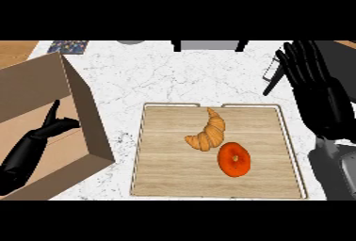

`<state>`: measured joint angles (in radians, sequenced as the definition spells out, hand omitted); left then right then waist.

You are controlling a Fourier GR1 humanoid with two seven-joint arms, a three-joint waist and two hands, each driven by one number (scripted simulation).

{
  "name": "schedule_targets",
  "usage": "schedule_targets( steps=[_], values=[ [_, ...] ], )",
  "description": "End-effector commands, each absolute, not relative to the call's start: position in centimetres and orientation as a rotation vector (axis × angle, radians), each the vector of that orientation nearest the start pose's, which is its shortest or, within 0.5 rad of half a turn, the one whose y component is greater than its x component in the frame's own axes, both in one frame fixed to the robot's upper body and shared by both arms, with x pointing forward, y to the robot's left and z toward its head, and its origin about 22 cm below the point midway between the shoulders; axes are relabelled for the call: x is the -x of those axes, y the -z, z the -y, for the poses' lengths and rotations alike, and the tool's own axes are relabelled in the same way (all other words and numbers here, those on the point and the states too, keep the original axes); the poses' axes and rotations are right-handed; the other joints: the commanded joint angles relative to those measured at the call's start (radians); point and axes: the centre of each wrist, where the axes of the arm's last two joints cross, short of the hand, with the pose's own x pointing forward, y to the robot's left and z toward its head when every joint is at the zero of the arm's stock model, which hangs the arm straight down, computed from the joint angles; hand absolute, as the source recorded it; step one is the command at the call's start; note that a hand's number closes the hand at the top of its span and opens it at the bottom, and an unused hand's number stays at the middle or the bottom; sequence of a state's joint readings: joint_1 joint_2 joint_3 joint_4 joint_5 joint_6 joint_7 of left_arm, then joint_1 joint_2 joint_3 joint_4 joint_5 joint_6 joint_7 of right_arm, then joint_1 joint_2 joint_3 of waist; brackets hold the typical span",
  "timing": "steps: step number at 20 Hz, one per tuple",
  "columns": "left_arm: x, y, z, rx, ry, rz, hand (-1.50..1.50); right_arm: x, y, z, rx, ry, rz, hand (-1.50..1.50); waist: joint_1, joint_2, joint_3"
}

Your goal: Pick the croissant from the tray and place it in the tiered shelf

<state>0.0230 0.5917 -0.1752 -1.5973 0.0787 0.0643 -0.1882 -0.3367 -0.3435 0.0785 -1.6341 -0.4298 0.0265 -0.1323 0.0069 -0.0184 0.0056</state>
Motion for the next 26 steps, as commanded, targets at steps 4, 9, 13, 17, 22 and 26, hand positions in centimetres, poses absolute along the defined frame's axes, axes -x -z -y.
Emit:
schedule_targets(
  steps=[4, 9, 13, 17, 22, 26],
  values=[
    [-23.8, -3.4, -30.8, -0.259, 0.346, 1.650, 0.00, -28.4, -7.1, 27.1, 0.183, 0.253, 1.731, -1.50, -0.064, 0.018, -0.011],
    [-24.1, -4.2, -31.8, -0.280, 0.276, 1.642, 0.00, -25.5, -2.2, 32.5, 0.550, 0.386, 1.494, 1.50, -0.150, 0.082, -0.045],
    [-23.9, -3.0, -30.5, -0.209, 0.197, 1.599, 0.00, -22.4, 2.5, 31.6, 0.914, 0.668, 1.323, -1.50, -0.128, 0.040, -0.018],
    [-25.0, -3.1, -28.4, -0.171, 0.199, 1.578, 0.00, -21.3, 2.5, 25.7, 1.087, 0.836, 1.381, -1.50, -0.098, 0.016, -0.010],
    [-26.9, -2.7, -24.7, -0.111, 0.245, 1.581, 0.00, -19.4, 0.5, 17.9, 0.929, 0.789, 1.479, -1.50, -0.041, 0.019, -0.008],
    [-27.3, -2.4, -22.7, -0.116, 0.269, 1.575, 0.00, -17.2, 2.0, 17.2, 0.874, 0.590, 1.409, -1.50, -0.022, 0.025, -0.012]
  ],
)
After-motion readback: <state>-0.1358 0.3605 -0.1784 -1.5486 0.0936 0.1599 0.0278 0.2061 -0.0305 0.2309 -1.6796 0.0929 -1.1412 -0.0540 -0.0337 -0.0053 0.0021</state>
